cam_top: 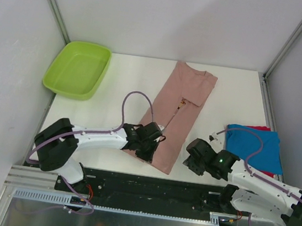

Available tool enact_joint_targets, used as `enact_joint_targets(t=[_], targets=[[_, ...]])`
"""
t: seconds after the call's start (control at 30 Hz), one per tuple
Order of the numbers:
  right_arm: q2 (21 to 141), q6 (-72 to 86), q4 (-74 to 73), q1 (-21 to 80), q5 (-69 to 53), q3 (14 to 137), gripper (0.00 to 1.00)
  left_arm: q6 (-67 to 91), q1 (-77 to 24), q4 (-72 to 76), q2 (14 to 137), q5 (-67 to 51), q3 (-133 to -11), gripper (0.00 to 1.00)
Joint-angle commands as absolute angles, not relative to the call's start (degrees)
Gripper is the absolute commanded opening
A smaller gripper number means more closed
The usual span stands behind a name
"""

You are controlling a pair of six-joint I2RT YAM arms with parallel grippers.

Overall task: Fold and stack the t-shirts
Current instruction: Rotate the tshirt 60 degrees

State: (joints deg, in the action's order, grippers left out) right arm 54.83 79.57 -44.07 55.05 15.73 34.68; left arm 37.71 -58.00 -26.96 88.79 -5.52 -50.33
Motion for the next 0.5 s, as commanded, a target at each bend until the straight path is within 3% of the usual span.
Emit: enact_joint_targets(t=[0.0, 0.27, 0.47], targets=[[55.8, 81.3, -42.2, 56.2, 16.9, 34.5, 0.39, 39.4, -58.1, -28.6, 83.1, -1.1, -48.9, 0.00], [60.0, 82.8, -38.3, 59.4, 16.6, 34.5, 0.40, 38.3, -57.7, -29.3, 84.5, -0.8, -47.3, 0.01], [63.7, 84.1, -34.6, 62.0, 16.4, 34.3, 0.41, 37.4, -57.2, -29.4, 82.6, -1.6, -47.7, 0.24]])
